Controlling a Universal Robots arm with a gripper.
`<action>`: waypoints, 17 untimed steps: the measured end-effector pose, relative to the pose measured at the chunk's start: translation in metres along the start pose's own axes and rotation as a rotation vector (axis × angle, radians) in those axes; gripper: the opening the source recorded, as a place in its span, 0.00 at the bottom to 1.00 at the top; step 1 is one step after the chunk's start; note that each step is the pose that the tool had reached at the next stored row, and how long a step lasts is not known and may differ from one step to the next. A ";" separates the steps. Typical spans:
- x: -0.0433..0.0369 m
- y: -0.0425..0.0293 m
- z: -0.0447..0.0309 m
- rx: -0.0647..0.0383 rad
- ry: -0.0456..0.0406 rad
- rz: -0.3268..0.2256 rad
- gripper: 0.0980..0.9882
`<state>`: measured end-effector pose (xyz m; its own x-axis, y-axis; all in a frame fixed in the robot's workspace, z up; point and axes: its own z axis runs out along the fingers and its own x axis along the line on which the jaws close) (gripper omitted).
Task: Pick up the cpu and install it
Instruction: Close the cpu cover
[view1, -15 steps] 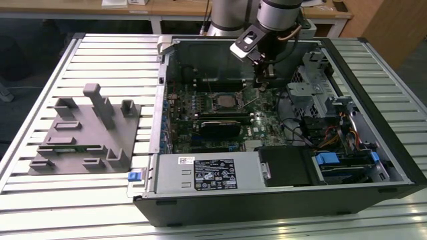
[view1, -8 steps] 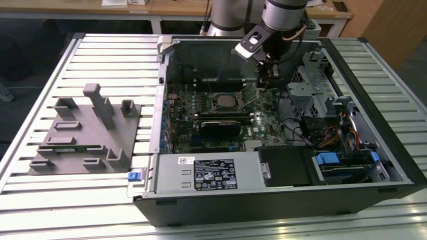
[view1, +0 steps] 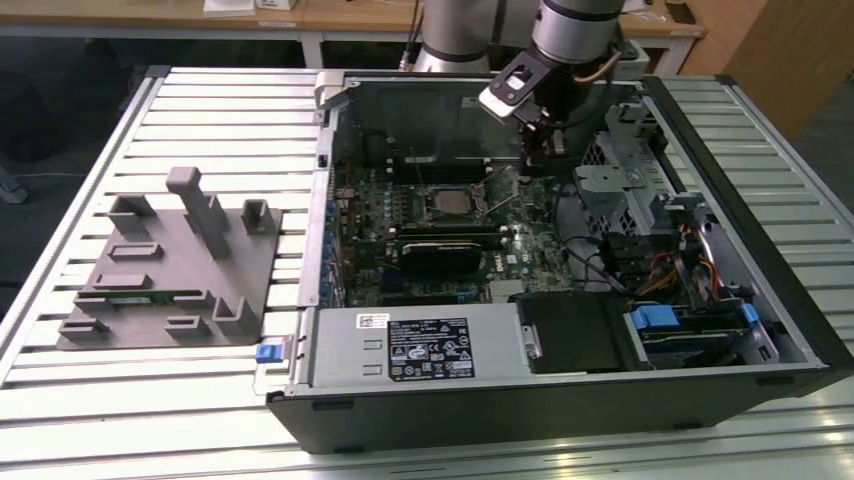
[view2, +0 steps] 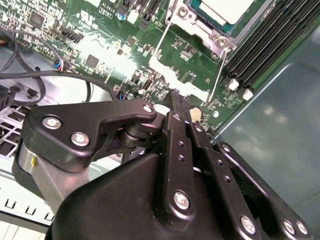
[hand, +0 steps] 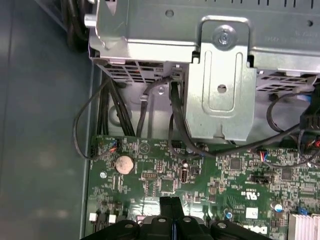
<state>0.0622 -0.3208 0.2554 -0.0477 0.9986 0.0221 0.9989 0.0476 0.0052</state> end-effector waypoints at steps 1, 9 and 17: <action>0.0001 0.0012 0.0003 0.000 0.0000 0.000 0.02; 0.0013 0.0053 0.0086 0.000 -0.0001 0.000 0.02; 0.0014 0.0023 0.0154 0.000 -0.0002 0.000 0.02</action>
<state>0.0644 -0.3189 0.2401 -0.0479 0.9986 0.0219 0.9988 0.0478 0.0052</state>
